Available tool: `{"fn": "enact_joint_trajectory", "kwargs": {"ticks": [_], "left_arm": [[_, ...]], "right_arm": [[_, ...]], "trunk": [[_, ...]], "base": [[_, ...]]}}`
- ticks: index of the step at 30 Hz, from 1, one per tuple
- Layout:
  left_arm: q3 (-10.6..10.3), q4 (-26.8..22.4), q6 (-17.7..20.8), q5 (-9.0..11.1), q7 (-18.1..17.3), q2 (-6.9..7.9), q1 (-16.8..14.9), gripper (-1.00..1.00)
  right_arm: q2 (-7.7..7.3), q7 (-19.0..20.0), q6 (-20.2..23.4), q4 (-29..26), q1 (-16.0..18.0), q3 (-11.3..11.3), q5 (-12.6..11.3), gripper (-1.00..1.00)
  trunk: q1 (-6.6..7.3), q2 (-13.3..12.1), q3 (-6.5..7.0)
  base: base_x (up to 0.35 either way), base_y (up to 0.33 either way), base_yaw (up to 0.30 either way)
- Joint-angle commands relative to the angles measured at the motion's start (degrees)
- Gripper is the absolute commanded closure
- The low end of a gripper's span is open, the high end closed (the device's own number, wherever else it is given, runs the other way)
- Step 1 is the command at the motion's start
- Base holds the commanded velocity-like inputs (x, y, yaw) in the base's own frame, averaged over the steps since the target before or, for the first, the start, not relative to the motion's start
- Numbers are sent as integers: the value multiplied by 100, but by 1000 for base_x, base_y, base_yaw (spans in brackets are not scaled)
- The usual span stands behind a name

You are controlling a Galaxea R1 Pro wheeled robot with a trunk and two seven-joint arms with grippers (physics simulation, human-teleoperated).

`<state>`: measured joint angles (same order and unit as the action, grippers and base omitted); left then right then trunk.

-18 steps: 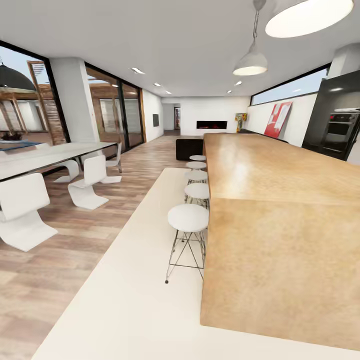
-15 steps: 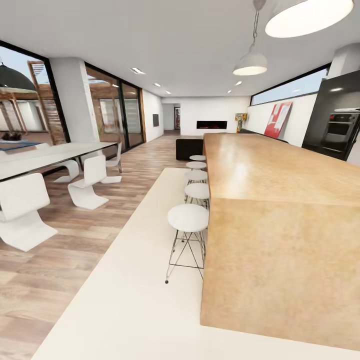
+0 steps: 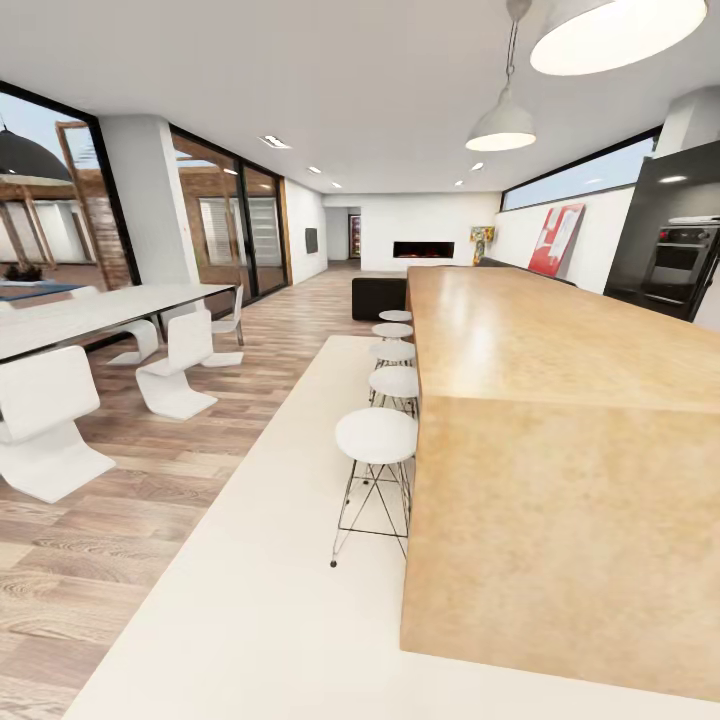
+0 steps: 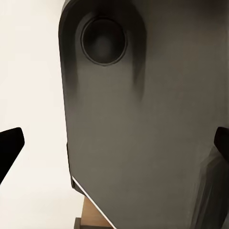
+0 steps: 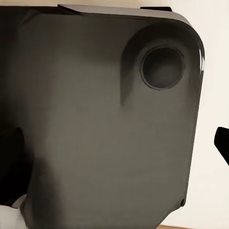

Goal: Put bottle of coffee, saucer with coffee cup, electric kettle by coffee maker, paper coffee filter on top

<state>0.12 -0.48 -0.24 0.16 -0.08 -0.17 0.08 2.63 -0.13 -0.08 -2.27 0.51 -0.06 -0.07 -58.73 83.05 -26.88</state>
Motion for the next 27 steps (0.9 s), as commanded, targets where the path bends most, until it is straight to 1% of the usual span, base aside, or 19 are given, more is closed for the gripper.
{"fn": "enact_joint_trajectory", "kwargs": {"ticks": [1,15,27], "left_arm": [[2,-5,-2,2,-1,0,1,-100],[3,-5,-2,2,-1,0,1,-100],[-2,-5,-2,2,-1,0,1,-100]], "right_arm": [[1,-2,-1,-1,2,-1,-1,-100],[1,14,-1,-10,2,-3,-2,-100],[1,39,-1,-10,2,-2,-2,-100]], "trunk": [[0,2,-4],[0,2,-4],[0,2,-4]], "base": [[0,0,0],[0,0,-11],[0,0,-239]]}}
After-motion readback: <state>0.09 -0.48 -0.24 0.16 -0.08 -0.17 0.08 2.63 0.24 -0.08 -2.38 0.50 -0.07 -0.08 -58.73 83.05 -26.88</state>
